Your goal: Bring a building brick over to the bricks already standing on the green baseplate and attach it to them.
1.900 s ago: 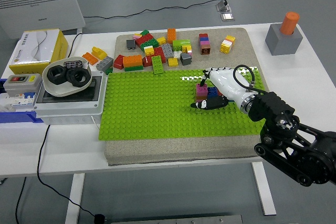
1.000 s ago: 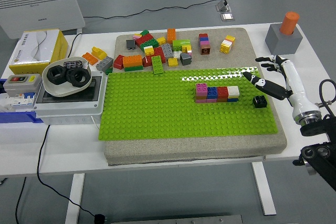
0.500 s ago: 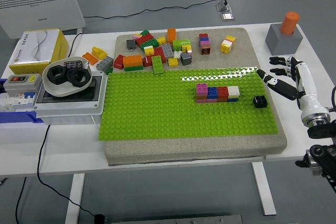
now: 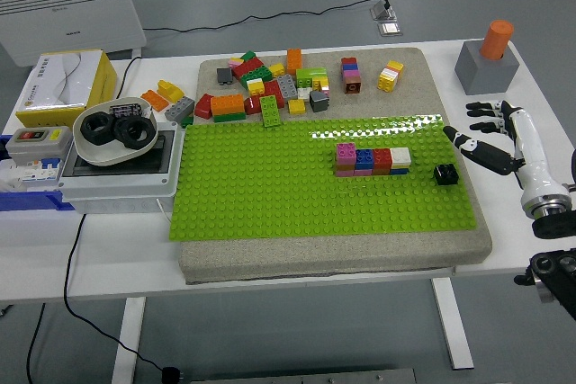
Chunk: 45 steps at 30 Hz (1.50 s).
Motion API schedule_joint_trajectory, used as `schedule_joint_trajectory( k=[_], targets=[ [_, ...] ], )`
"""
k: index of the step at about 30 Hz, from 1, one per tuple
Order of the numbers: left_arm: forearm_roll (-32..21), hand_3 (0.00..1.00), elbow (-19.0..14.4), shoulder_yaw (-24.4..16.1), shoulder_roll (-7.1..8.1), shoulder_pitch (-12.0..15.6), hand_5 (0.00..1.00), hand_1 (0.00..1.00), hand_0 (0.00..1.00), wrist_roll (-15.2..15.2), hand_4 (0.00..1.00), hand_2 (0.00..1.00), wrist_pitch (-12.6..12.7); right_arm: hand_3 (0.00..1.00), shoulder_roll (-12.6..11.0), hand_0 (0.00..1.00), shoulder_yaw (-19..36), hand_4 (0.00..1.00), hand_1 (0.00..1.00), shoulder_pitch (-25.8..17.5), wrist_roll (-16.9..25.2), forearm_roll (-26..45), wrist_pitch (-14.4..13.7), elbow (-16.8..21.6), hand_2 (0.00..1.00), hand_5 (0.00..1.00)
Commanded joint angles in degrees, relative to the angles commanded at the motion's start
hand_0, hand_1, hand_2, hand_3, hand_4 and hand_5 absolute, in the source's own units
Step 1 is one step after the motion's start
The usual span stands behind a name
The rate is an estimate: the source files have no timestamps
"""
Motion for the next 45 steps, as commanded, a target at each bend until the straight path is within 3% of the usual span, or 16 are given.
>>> schedule_joint_trajectory(
  k=[5,6,8,11,12,17,18,23,26,33,45],
  targets=[
    [0.04,0.474,0.00,0.15,-0.24,0.15,0.421,0.725,0.785,-0.15,0.616,0.654,0.10,0.618,-0.55,0.643,-0.02,0.803,0.578,1.11,-4.58,-7.17,2.64,-0.07,0.635,0.211],
    [0.06,0.448,0.01,0.22,-0.31,0.18,0.409,0.724,0.783,-0.15,0.620,0.652,0.11,0.617,-0.56,0.643,-0.01,0.782,0.612,1.26,-5.41,-8.72,3.12,-0.12,0.651,0.159],
    [0.10,0.448,0.04,0.32,-0.47,0.28,0.409,0.724,0.783,-0.10,0.620,0.652,0.15,0.617,-0.47,0.643,0.10,0.782,0.612,1.44,-7.69,-12.66,4.80,-0.09,0.651,0.159],
    [-0.25,0.448,0.00,0.69,-0.68,0.42,0.409,0.724,0.783,-0.06,0.620,0.652,0.20,0.617,-0.70,0.643,-0.32,0.782,0.612,1.88,-11.42,-19.66,8.53,0.18,0.651,0.159],
    [-0.42,0.445,-0.03,0.81,-0.71,0.44,0.405,0.723,0.783,-0.06,0.620,0.652,0.20,0.638,-0.86,0.692,-0.60,0.737,0.730,2.09,-12.31,-21.38,9.52,0.21,0.751,0.112],
    [-0.74,0.445,-0.11,0.78,-0.77,0.52,0.405,0.723,0.783,-0.23,0.620,0.652,0.29,0.638,-2.07,0.692,-3.23,0.737,0.730,3.94,-17.87,-30.84,16.33,0.53,0.751,0.112],
    [-0.71,0.447,-0.11,0.72,-0.75,0.53,0.408,0.723,0.783,-0.26,0.621,0.651,0.29,0.656,-2.22,0.755,-3.60,0.655,0.826,4.25,-18.68,-32.40,17.65,0.82,0.830,0.027],
    [-0.68,0.447,-0.10,0.22,-0.61,0.59,0.408,0.723,0.783,-0.49,0.621,0.651,0.32,0.656,-2.71,0.755,-5.07,0.655,0.826,5.86,-21.51,-38.51,23.49,2.32,0.830,0.027],
    [-0.43,0.444,-0.12,-0.06,-0.58,0.43,0.406,0.723,0.783,-0.64,0.626,0.651,0.58,0.669,-3.04,0.783,-6.40,0.625,0.841,7.59,-22.61,-39.30,26.03,2.13,0.846,0.002],
    [-0.82,0.444,-0.34,-0.21,-0.58,-0.25,0.398,0.722,0.781,-1.21,0.624,0.649,1.61,0.673,-3.58,0.793,-8.53,0.606,0.841,11.39,-24.40,-36.86,29.07,1.44,0.846,0.008],
    [-0.57,0.458,-0.35,-0.69,-0.66,-0.76,0.394,0.719,0.780,-1.54,0.622,0.644,2.28,0.729,-3.89,0.821,-6.00,0.633,0.856,11.00,-28.60,-28.94,34.74,1.97,0.875,0.002]
  ],
)
